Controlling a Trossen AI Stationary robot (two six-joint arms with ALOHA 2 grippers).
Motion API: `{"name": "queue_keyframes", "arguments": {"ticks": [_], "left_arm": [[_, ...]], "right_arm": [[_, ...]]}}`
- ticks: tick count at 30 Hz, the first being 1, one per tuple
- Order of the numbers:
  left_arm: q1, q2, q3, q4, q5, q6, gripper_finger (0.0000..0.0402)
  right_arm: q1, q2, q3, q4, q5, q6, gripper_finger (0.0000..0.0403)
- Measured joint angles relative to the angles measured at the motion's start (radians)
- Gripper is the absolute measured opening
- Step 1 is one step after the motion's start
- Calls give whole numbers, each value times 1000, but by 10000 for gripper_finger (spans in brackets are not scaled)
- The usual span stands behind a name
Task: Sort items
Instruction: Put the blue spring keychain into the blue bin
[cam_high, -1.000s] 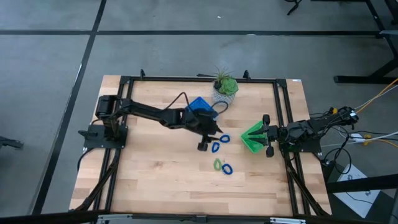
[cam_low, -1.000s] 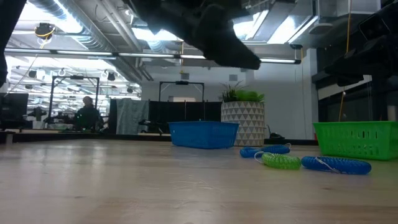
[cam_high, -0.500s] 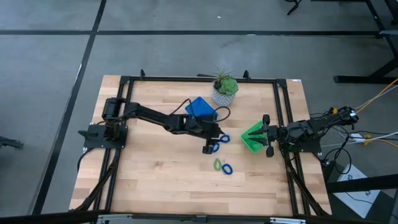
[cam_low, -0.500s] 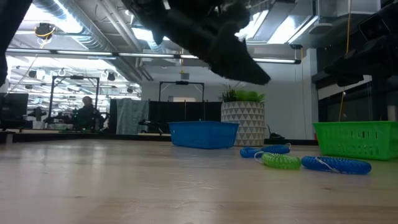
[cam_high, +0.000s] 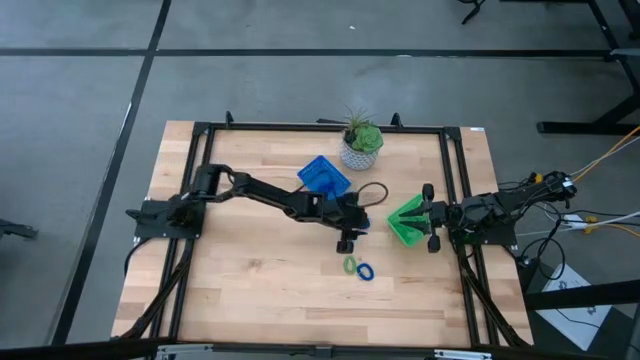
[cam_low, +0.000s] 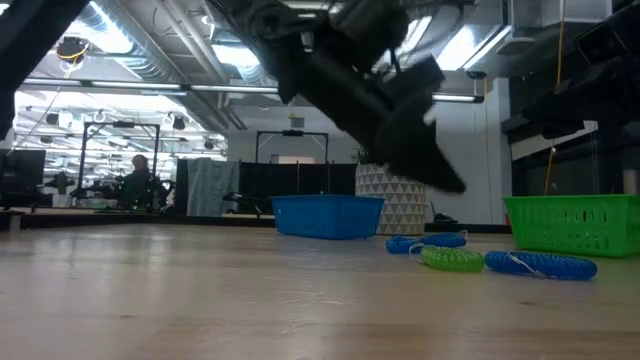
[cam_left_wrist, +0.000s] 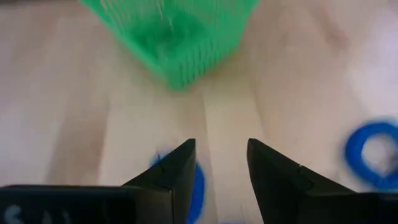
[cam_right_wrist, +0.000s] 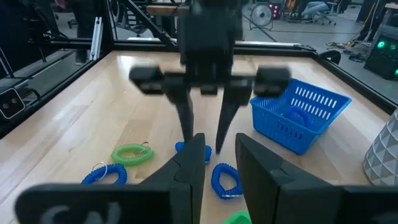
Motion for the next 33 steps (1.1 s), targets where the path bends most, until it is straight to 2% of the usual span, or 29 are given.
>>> {"name": "queue_keyframes", "arguments": {"ticks": [10,18,24,30,33], "left_arm": [[16,158,143,-141,-55,-40,138],[49,170,150,-194,49,-174,130],[55,171,150,-199,71,-182,89],[55,172,148,-200,65,-141,33],[54,168,146,-201,52,-136,18]], "right_arm": [[0,0,0,0,2,0,90],[0,0,0,0,2,0,90],[0,0,0,0,2,0,90],[0,0,0,0,2,0,90],[0,0,0,0,2,0,90]]}}
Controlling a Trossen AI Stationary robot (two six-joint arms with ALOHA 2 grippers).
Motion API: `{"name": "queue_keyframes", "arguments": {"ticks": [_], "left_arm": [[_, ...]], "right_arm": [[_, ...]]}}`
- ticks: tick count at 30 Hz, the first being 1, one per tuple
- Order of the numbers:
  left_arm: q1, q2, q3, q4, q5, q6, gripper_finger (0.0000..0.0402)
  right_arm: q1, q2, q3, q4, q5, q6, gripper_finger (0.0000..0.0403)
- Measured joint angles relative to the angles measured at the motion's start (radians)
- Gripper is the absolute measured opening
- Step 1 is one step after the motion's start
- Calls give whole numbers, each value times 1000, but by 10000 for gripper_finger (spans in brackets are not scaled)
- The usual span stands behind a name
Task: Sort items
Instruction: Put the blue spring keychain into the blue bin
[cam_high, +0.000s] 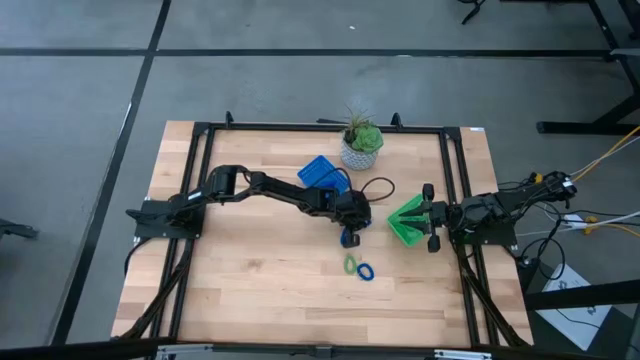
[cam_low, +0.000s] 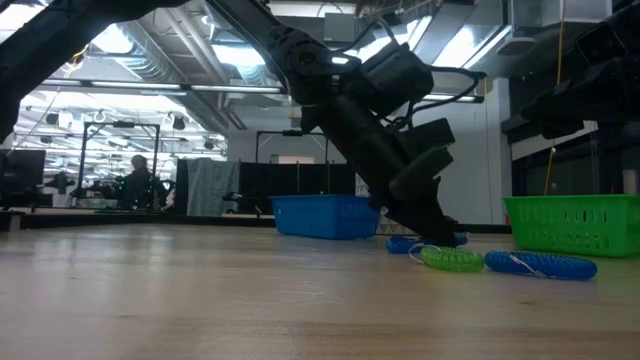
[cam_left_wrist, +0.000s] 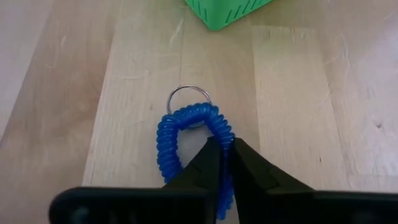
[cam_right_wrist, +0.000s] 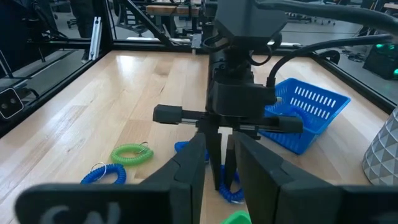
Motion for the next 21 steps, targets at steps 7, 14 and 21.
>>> {"name": "queue_keyframes", "arguments": {"ticks": [7,14,21], "left_arm": [[-2,-41,-8,-45,-19,26,24],[-12,-117,-9,-107,-23,38,21],[-44,-187,-7,-104,-40,49,22]], "right_arm": [[0,0,0,0,0,0,90],[0,0,0,0,-4,0,90],[0,0,0,0,-7,0,90]]}}
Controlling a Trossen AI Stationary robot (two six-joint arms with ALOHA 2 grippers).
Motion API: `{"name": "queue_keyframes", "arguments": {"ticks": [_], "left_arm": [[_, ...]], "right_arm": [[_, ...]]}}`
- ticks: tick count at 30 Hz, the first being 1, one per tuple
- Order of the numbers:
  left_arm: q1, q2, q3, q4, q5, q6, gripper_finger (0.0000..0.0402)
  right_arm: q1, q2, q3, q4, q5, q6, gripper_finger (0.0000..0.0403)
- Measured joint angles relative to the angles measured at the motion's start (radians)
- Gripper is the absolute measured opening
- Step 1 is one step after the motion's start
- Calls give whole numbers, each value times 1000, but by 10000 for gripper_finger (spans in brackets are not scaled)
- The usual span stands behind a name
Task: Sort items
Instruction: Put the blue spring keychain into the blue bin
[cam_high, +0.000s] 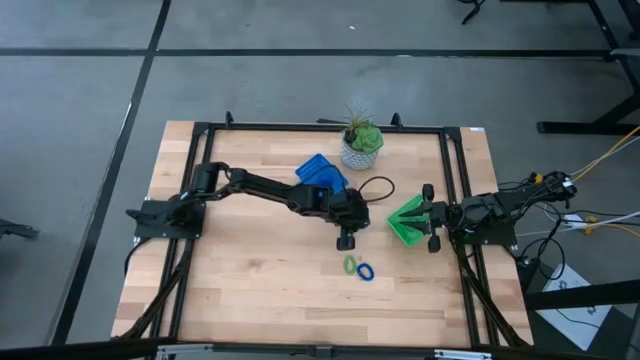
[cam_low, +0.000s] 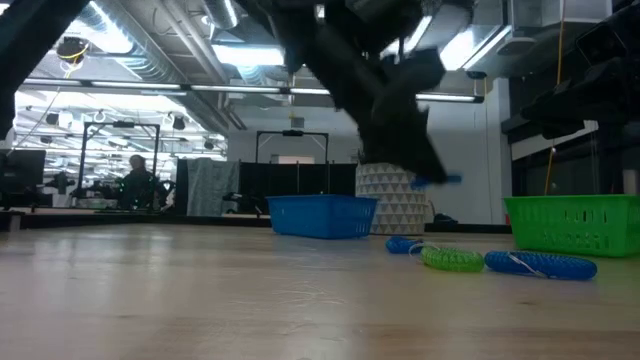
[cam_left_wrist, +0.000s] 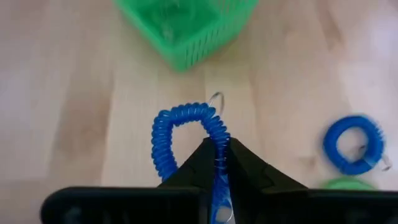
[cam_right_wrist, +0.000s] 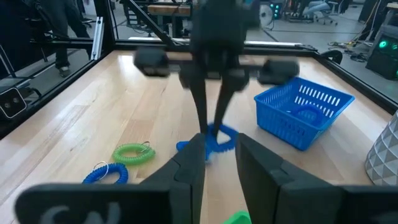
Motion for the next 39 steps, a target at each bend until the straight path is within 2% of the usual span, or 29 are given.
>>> {"name": "queue_keyframes", "arguments": {"ticks": [10,17,24,31,34,39], "left_arm": [[-40,-153,3,-28,-157,97,21],[-40,-253,3,-20,-165,116,20],[-28,-267,3,-27,-163,147,22],[33,-315,3,-128,-162,146,22],[55,-345,3,-184,-161,176,22],[88,-376,3,-178,-161,267,22]], "right_arm": [[0,0,0,0,0,0,90],[0,0,0,0,0,0,90],[0,0,0,0,0,0,90],[0,0,0,0,-1,0,90],[0,0,0,0,-1,0,90],[0,0,0,0,-1,0,90]]}}
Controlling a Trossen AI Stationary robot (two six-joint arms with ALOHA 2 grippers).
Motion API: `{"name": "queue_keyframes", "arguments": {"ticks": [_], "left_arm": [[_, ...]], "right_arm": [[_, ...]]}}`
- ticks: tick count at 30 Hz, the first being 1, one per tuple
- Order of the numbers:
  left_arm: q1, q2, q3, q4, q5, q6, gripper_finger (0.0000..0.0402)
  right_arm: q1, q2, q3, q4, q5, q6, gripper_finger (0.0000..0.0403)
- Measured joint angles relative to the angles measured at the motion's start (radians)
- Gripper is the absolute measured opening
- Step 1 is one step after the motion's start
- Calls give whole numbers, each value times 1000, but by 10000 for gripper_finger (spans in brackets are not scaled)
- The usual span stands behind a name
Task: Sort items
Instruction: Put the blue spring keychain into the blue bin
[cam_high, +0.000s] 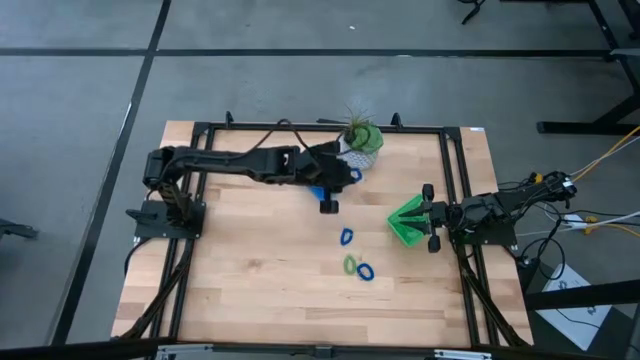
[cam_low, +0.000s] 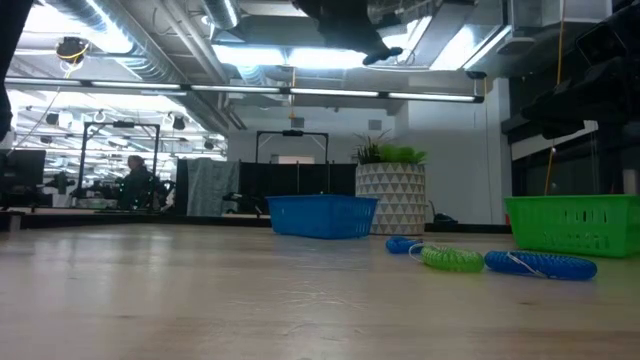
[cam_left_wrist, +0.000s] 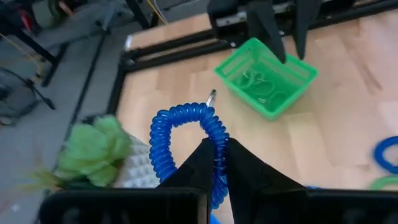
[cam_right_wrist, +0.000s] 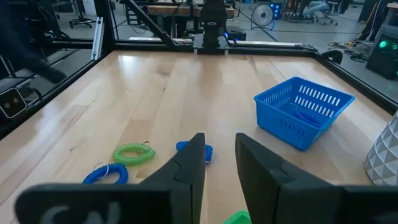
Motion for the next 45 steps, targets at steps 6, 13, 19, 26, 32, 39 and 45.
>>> {"name": "queue_keyframes", "arguments": {"ticks": [6,13,19,26,32,39,45], "left_arm": [[50,-14,0,26,-9,84,22],[75,-20,67,-29,-84,203,22],[104,-19,68,-112,-17,155,22],[120,-13,41,-163,28,-6,22],[120,-11,-66,-66,25,-148,22],[120,-11,-162,59,-84,-271,22],[122,-11,-175,36,-180,-337,22]], "right_arm": [[0,0,0,0,0,0,90],[0,0,0,0,0,0,90],[0,0,0,0,0,0,90],[0,0,0,0,0,0,90],[0,0,0,0,0,0,90],[0,0,0,0,0,0,90],[0,0,0,0,0,0,90]]}}
